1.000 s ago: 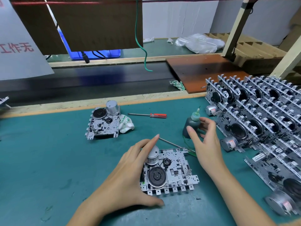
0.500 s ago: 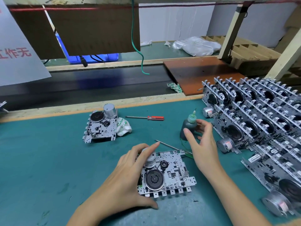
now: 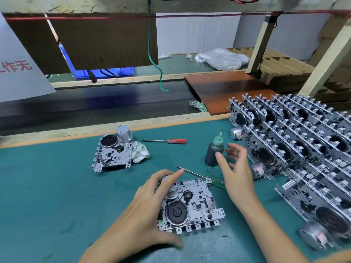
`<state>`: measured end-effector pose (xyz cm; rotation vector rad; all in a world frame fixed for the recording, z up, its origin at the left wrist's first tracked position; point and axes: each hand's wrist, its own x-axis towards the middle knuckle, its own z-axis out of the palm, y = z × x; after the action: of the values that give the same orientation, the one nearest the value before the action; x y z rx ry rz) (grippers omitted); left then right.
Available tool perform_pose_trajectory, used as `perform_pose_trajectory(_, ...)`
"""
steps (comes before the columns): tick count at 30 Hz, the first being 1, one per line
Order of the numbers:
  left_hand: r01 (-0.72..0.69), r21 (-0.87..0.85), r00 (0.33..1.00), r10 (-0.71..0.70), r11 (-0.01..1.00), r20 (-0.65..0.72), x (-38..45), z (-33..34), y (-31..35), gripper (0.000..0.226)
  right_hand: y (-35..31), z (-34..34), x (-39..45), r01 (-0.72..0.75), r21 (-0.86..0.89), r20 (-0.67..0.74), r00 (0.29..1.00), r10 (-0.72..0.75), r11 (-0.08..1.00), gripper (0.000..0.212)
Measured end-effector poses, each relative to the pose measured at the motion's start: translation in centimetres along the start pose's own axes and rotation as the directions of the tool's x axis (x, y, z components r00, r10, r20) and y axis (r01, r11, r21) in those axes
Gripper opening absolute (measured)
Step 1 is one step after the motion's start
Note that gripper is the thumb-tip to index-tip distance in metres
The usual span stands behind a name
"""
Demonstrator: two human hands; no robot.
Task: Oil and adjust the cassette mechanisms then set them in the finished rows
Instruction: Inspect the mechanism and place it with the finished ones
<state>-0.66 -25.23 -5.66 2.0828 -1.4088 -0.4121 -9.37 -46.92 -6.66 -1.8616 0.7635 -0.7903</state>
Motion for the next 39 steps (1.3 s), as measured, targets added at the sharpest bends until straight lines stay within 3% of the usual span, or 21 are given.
perform_pose_trajectory(5,-0.009,0.096,0.998,0.003,0.995,0.059,0.0,-0.4,0.2,0.127,-0.9,-1.7,-1.2,0.022,-0.066,-0.031,0.999,-0.024,0.998,0.019)
perform_pose_trajectory(7,0.018,0.094,0.998,-0.023,0.995,0.052,0.0,-0.5,0.3,0.128,-1.7,-2.9,-2.6,0.066,-0.184,-0.050,0.996,-0.076,0.981,0.006)
perform_pose_trajectory(9,0.014,0.093,1.000,-0.013,0.996,-0.010,0.0,-0.6,0.6,0.116,-2.4,-4.2,-4.4,0.064,-0.365,-0.026,0.997,-0.079,0.929,0.019)
perform_pose_trajectory(11,-0.007,0.091,0.987,0.021,0.996,-0.158,0.1,-0.7,0.4,0.087,-3.4,-5.2,-6.1,-0.016,-0.556,0.055,0.997,0.056,0.831,0.044)
perform_pose_trajectory(13,-0.020,0.077,0.964,0.040,0.997,-0.264,0.1,-1.0,0.2,0.058,-3.9,-5.5,-7.3,-0.075,-0.689,0.176,0.948,0.266,0.721,0.057)
perform_pose_trajectory(15,-0.023,0.054,0.975,0.034,0.998,-0.221,0.0,-1.1,0.1,0.044,-4.2,-4.8,-8.4,-0.079,-0.702,0.308,0.862,0.402,0.708,0.060)
perform_pose_trajectory(17,-0.038,0.029,0.992,0.041,0.999,-0.123,-0.1,-1.1,0.4,0.046,-4.2,-3.7,-9.3,-0.066,-0.641,0.421,0.803,0.422,0.765,0.055)
perform_pose_trajectory(21,-0.090,0.031,0.996,0.089,0.995,0.029,-0.2,-1.2,1.0,0.051,-3.2,-2.6,-9.1,-0.081,-0.572,0.446,0.804,0.392,0.817,0.049)
perform_pose_trajectory(26,-0.103,-0.091,0.993,0.108,0.991,0.049,-0.8,-0.8,2.5,0.033,-1.8,-2.6,-8.1,-0.094,-0.489,0.317,0.907,0.277,0.867,0.050)
perform_pose_trajectory(29,-0.077,-0.015,0.986,0.078,0.997,0.148,0.5,-0.8,4.1,0.028,-1.3,-3.2,-7.6,-0.048,-0.446,0.256,0.950,0.179,0.894,0.051)
perform_pose_trajectory(30,-0.053,-0.017,0.986,0.055,0.998,0.157,1.2,-1.3,4.5,0.032,-1.3,-3.6,-7.3,-0.009,-0.451,0.244,0.961,0.133,0.893,0.049)
perform_pose_trajectory(32,-0.141,-0.045,0.990,0.141,0.989,-0.012,2.5,-2.5,4.7,0.035,-1.6,-4.5,-6.9,0.129,-0.530,0.260,0.966,0.016,0.838,0.051)
perform_pose_trajectory(34,-0.188,0.043,0.980,0.190,0.981,-0.061,3.9,-3.5,5.1,0.032,-2.2,-5.2,-6.6,0.287,-0.560,0.340,0.935,-0.101,0.777,0.052)
perform_pose_trajectory(37,-0.136,0.032,0.978,0.129,0.990,0.165,6.0,-3.5,5.1,0.036,-3.8,-5.5,-6.6,0.433,-0.543,0.457,0.871,-0.179,0.719,0.049)
perform_pose_trajectory(39,-0.127,-0.093,0.968,0.144,0.987,0.206,6.7,-3.9,5.5,0.013,-5.0,-6.0,-6.5,0.462,-0.544,0.466,0.861,-0.206,0.700,0.043)
